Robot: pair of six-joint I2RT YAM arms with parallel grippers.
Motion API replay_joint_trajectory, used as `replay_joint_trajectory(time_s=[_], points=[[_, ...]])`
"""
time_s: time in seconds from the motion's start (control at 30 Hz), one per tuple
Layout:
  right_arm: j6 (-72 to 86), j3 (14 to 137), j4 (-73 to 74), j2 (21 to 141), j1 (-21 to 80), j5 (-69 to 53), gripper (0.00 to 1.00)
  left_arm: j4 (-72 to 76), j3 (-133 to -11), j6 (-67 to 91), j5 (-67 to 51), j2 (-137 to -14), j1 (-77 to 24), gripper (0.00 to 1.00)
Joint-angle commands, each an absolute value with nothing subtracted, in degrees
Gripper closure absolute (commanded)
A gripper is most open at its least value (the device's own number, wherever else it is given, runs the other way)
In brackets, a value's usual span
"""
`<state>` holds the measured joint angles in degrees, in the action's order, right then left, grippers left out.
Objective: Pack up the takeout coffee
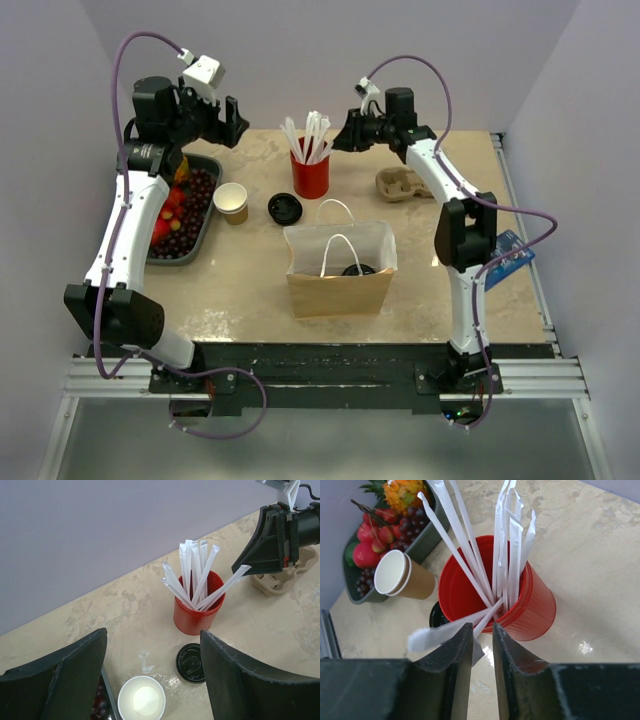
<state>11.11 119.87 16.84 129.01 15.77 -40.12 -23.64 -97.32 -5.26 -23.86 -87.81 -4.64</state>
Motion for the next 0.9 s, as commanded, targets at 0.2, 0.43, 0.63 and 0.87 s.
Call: replay_joint_trajectory(time_s=[0.2,0.43,0.63,0.87], points=[[13.10,121.55,16.79,125.95,16.08,-42.45,1.00,-21.88,-98.44,-5.80,-24.43,-86.84,-4.66,0.21],[12.31,122.69,16.53,119.89,15.65,-41.84,1.00,-21.53,-97.39,-5.62,-25.05,-86.05,-4.66,0.21],[12.66,124.72,16.87,115.06,15.56,-42.80,1.00,-20.48,-95.19,-5.54,-26.10,-84.29,-4.66,0.22],[10.20,124.10,20.91,107.06,15.38,-42.28,1.00,-18.55,-92.12,-4.57,-28.82,-81.83,-4.66,0.23]])
